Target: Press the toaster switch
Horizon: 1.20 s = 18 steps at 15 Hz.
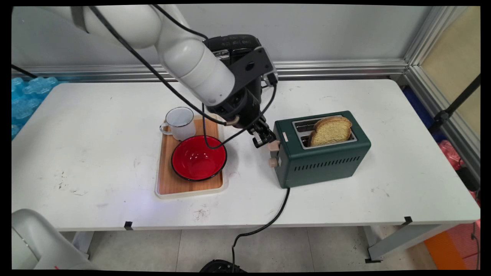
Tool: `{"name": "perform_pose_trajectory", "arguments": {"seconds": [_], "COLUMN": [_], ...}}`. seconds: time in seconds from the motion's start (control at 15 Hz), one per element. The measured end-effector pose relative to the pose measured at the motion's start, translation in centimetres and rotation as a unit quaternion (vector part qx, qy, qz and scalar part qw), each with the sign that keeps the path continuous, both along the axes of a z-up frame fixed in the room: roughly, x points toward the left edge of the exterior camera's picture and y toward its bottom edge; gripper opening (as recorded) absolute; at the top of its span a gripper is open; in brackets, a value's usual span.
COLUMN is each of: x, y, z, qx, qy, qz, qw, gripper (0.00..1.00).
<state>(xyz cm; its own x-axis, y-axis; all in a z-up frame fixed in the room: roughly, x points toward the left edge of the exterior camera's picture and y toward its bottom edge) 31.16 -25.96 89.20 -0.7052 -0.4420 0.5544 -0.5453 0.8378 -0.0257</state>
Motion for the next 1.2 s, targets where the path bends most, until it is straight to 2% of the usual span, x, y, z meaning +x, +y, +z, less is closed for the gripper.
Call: {"name": "perform_pose_trajectory", "arguments": {"seconds": [1.2], "x": [-1.3], "y": [-1.4], "z": [-5.3], "qx": [0.025], "qy": [-0.024], "qz": [-0.004], "qw": [0.9994], "gripper": [0.0]}}
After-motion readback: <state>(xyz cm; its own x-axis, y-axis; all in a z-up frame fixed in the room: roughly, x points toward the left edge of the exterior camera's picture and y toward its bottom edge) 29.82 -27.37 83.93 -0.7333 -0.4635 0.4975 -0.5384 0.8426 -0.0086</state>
